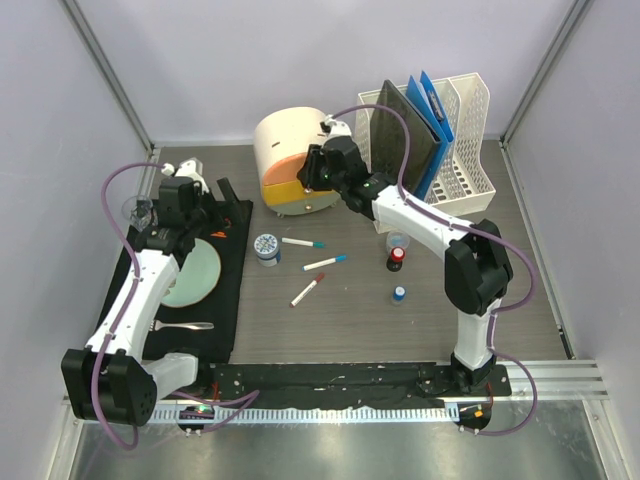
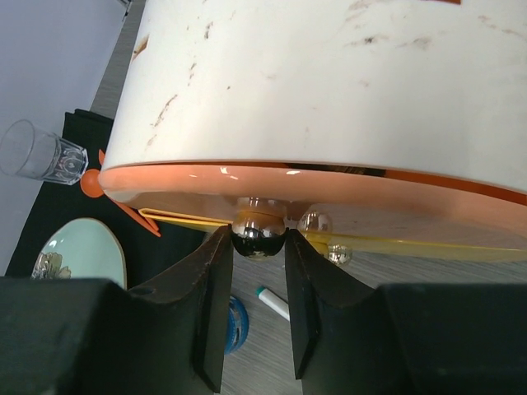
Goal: Organize the desk
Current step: Close the drawer in the storage box, then open the drawer in the storage box.
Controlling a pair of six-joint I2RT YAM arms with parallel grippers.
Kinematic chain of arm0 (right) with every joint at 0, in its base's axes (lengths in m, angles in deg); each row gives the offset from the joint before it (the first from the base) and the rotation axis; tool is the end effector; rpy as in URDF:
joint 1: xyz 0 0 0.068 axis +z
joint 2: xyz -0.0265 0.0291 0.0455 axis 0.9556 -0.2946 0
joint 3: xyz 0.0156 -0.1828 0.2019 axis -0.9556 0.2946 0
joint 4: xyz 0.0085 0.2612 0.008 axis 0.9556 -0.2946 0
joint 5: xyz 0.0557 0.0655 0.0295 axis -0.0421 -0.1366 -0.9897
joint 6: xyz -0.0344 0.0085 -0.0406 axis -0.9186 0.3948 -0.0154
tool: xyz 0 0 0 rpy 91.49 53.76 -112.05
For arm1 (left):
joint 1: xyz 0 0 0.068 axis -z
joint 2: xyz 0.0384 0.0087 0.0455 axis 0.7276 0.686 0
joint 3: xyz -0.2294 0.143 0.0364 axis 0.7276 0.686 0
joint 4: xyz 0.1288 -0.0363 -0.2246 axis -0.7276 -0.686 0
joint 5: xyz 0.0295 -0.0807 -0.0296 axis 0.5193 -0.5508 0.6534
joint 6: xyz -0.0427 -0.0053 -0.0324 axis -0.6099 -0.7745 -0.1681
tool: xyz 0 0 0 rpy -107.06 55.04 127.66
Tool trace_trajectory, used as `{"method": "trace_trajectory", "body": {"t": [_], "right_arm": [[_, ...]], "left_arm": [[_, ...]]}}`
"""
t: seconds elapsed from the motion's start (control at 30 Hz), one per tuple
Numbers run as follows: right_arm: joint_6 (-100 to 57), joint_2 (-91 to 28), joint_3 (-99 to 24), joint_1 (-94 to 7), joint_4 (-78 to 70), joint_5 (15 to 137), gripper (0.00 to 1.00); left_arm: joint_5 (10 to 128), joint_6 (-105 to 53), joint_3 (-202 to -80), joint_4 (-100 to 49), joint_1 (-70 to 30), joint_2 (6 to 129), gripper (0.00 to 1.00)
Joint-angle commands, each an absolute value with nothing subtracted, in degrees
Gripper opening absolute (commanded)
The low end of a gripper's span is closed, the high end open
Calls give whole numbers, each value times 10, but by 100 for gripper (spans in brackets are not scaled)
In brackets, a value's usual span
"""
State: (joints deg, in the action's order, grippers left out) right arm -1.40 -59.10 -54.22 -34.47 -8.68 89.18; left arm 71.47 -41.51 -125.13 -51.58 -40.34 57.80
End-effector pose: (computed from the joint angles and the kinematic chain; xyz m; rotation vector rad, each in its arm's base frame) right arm 0.3621 0.2828 0.3091 -0.1418 2.0021 0.6515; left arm 0.2523 -0.0316 0.3131 -0.3299 2.1594 -0.4391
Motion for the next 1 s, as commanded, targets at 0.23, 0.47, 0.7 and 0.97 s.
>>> {"method": "trace_trajectory", "body": {"t": [0.23,0.47,0.7,0.97], "right_arm": [[-44,-596,-546,-352,-67,866,40],[-55,-566,-518,-352,-41,845,49],[-57,-547,-488,-353,-41,845,50],[-49,-545,-462,-360,-15,808,50]], "left_arm": [[527,-472,-1227,-331,-406,577,100],[520,-487,-1194,-150,-405,639,100],[511,-436,-1226,-128,-402,706,100],[541,-428,-1221,-61,-402,736,100]]}}
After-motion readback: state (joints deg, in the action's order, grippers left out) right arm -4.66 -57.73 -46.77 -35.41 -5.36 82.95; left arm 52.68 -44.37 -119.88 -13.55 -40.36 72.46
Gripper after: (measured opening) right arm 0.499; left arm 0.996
